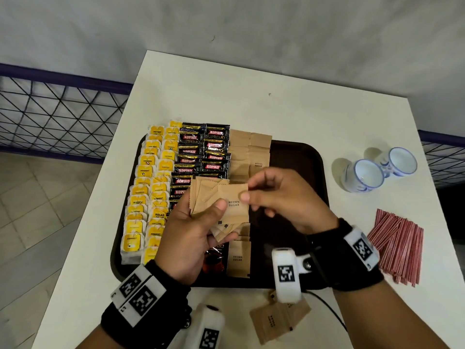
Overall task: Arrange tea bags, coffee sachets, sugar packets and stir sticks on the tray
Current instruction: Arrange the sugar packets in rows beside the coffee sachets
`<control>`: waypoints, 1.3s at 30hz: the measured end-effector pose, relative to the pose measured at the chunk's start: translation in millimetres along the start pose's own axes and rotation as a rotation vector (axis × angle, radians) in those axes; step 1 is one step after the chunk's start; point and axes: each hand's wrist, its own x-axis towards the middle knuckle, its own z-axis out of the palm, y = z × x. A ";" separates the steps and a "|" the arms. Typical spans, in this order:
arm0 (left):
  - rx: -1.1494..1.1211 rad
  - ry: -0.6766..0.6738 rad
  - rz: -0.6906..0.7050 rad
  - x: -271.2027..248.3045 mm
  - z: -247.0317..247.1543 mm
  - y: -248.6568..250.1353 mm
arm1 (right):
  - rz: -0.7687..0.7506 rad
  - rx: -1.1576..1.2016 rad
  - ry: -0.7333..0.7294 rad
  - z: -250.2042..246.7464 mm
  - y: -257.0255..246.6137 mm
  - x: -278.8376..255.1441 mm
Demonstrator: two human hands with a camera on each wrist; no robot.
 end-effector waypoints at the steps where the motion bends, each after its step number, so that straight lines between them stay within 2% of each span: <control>1: 0.005 -0.003 0.003 0.4 1.6 -0.3 | 0.008 0.012 -0.025 2.7 2.3 -4.0; 6: -0.024 -0.040 -0.021 -0.9 3.5 -1.0 | 0.014 0.069 0.014 -2.3 5.7 -8.0; 10: -0.038 -0.053 -0.032 -2.5 -2.0 1.0 | 0.082 0.184 0.201 -33.1 6.1 6.6; 14: -0.044 -0.058 -0.040 -3.2 -5.3 1.2 | 0.188 0.078 0.312 -52.2 15.0 31.5; 24: -0.043 -0.058 -0.070 -3.9 -9.3 -4.8 | 0.258 -0.040 0.321 -45.3 20.2 58.7; 35: -0.062 -0.052 -0.067 -2.2 -7.7 -9.4 | 0.227 -0.144 0.426 -32.9 20.6 65.5; 37: -0.056 -0.051 -0.060 -2.2 -6.9 -8.6 | 0.158 -0.227 0.447 -30.8 18.1 57.7; 39: -0.047 -0.045 -0.052 -2.0 -6.1 -7.6 | 0.053 -0.224 0.404 -23.5 10.4 41.2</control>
